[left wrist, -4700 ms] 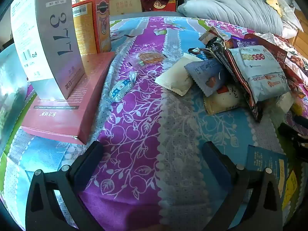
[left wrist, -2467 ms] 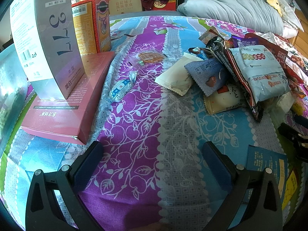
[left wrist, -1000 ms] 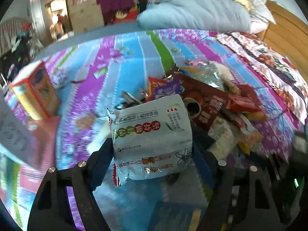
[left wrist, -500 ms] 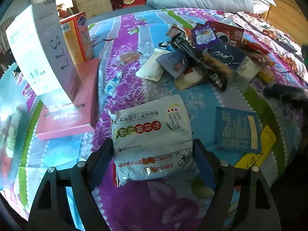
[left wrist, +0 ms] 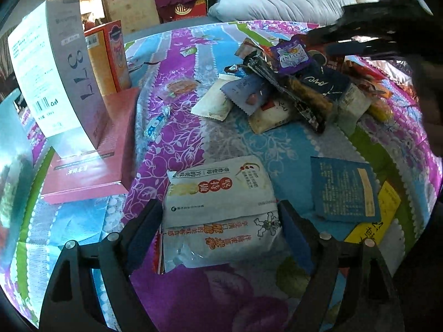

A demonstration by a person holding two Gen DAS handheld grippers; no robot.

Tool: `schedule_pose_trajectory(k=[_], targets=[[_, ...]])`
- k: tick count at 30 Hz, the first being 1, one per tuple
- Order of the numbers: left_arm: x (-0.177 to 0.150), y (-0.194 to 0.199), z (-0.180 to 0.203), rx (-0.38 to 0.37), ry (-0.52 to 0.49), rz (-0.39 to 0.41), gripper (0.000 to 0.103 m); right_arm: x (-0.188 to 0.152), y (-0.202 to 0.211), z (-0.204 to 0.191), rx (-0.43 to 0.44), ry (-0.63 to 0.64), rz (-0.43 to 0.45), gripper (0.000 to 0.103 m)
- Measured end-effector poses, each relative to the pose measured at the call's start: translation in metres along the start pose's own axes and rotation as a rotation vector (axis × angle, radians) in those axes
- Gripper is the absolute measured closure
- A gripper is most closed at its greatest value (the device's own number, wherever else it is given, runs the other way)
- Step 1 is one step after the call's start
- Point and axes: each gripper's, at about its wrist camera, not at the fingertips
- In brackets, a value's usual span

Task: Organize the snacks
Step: 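Grasp the purple GOVIND packet with the right tool while the left tool holds the white bag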

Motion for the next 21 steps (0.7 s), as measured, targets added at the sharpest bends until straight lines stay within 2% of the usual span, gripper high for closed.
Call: schedule_pose_trajectory(k=[7,9,10,12,16,18,21], targets=[[0.001,-0.007,-0.006,-0.027,0.038,-0.007,0.014,0.009,-0.035,-0.007,-0.056,0.085,-0.049,0.052],[0.0,-0.01,-0.007,-0.032,0.046,-0.012,0.014,0.01,-0.043,-0.007,-0.072,0.11,-0.062,0.066],[0.0,-0.01,-0.008,-0.034,0.05,-0.014,0.014,0.009,-0.046,-0.007,-0.071,0.111,-0.074,0.083],[0.001,-0.01,-0.008,-0.035,0.055,-0.014,0.014,0.008,-0.044,-0.007,-0.083,0.118,-0.066,0.086],[0.0,-0.008,-0.009,-0.027,0.041,-0.013,0.016,0.01,-0.014,-0.007,-0.051,0.091,0.005,0.086],[-0.001,-0.003,-0.009,-0.027,0.029,-0.01,0.019,0.01,0.017,-0.013,-0.001,0.08,0.059,0.086],[-0.001,0.006,-0.012,-0.023,0.021,0.017,0.022,-0.003,0.056,-0.023,0.094,0.039,0.092,0.086]])
Point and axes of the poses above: each gripper's, at about its wrist camera, not at the fingertips, and y roughly against the way its jaws point, z to its right, x to its top, and after that the axes turned 9 degrees about z, right-handed
